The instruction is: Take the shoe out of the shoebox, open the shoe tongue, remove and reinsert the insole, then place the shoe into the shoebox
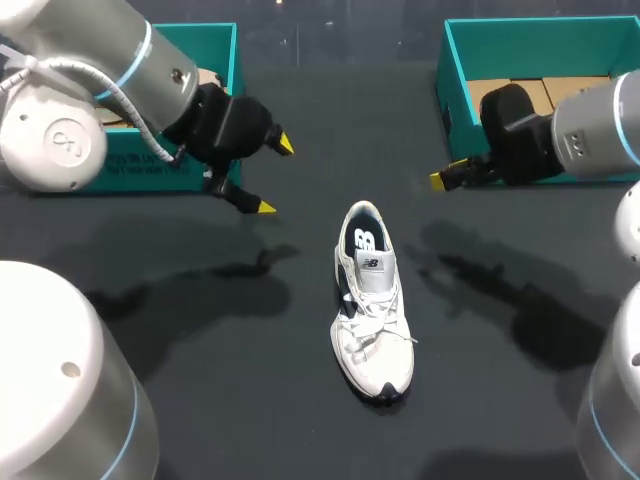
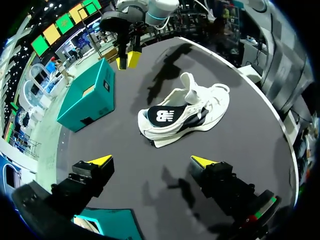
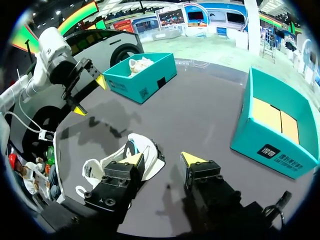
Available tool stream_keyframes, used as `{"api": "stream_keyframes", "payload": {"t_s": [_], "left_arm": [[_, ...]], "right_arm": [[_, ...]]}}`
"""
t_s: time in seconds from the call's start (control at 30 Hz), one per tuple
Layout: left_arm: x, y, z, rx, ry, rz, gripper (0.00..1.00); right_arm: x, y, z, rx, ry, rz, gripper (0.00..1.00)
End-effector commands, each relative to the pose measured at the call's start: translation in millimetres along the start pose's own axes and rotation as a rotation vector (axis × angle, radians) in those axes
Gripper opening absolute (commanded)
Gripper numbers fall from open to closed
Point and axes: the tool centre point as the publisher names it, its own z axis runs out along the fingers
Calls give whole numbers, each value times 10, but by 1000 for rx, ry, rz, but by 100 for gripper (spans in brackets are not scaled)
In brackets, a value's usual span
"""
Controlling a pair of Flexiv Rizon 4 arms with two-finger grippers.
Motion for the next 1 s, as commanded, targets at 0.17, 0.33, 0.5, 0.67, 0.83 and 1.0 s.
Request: {"api": "stream_keyframes", "payload": {"t_s": [0.17,0.33,0.5,0.67,0.83,1.0], "left_arm": [[116,267,-303,-20,8,19,100],[148,385,-426,-41,4,21,100],[166,497,-537,-59,6,35,100],[193,596,-632,-82,59,116,100],[193,596,-632,-82,59,116,100],[193,596,-632,-82,59,116,100]], "right_arm": [[179,-34,-20,261,-195,25,42],[321,-54,8,335,-297,46,38],[487,-42,41,357,-398,55,16],[667,-24,121,342,-509,73,0],[745,-29,159,331,-488,77,0],[745,-29,159,331,-488,77,0]]}}
